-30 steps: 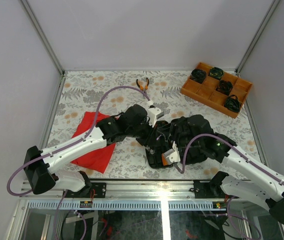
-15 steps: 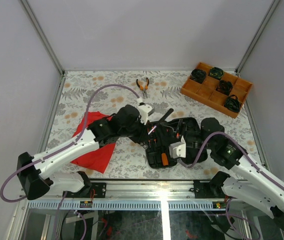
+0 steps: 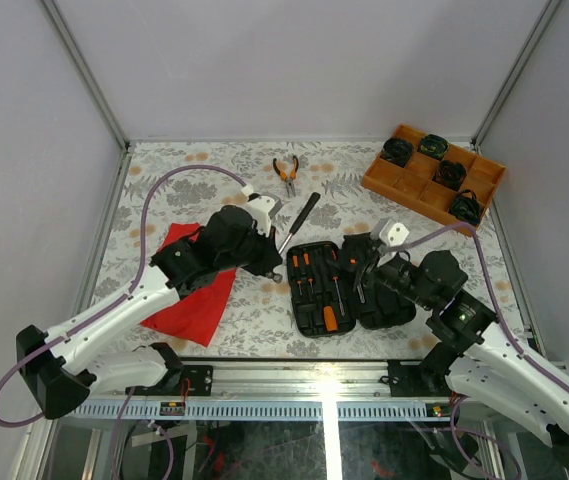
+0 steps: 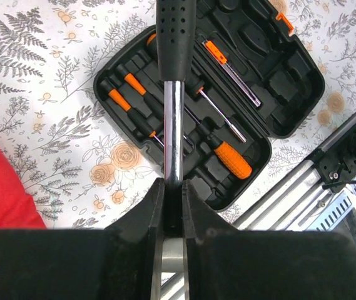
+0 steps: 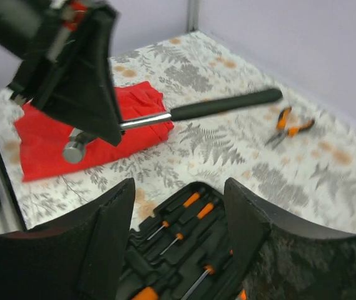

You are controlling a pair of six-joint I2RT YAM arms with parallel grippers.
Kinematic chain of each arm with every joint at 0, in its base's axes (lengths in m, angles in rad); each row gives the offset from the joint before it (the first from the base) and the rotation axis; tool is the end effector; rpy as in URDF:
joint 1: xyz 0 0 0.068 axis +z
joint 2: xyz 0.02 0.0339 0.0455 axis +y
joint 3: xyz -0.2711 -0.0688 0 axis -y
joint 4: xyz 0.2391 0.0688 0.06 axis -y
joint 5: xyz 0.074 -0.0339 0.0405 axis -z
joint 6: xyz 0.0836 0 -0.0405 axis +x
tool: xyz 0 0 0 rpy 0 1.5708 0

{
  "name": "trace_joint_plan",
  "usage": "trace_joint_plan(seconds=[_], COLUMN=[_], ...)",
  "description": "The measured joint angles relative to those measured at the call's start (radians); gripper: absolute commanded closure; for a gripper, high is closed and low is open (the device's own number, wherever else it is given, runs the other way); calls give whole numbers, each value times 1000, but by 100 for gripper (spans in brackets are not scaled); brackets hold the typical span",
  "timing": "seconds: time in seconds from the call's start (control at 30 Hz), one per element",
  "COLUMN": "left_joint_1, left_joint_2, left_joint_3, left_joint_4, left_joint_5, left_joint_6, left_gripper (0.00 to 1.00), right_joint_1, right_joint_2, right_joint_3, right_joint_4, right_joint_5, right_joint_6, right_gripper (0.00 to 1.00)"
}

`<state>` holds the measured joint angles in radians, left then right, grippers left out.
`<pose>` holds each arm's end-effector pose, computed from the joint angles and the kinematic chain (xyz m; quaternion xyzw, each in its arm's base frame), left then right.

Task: Sort the tools into containers
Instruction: Pick up the hammer at the center of the board.

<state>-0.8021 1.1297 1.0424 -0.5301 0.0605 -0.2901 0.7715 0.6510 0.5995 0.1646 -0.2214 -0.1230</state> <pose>0.1883 -0.2020 0.3064 0.2383 0.8557 -0.2612 0.3780 0.1311 0.1531 0.3430 -0.3606 0.5612 0.3059 0.6793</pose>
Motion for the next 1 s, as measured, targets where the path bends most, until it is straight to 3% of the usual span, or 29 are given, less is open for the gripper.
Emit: trace_joint_plan(seconds=[0.2,0.43,0.8,1.0], left_joint_1=[-41,-124,-248,-340], left_joint_2=[-14,-72,-111,-76], left_joint_3=[0,-45,-157,-164], left_joint_4=[-1,51,97,116], left_joint_5=[-97,-182,-360,-482], left_joint_6=[-18,-80,-219,-278], left_gripper=[100,100,100,100], right_joint_1=[0,0,0,0], right_joint_2=[50,133,90,94], right_joint_3=[30,66,16,11], right_joint_4=[-137,-307,-299,-225], right_joint_5=[211,297,325,345], right_joint_6=[386,700,1027,1121], right_gripper=[33,25,30,35])
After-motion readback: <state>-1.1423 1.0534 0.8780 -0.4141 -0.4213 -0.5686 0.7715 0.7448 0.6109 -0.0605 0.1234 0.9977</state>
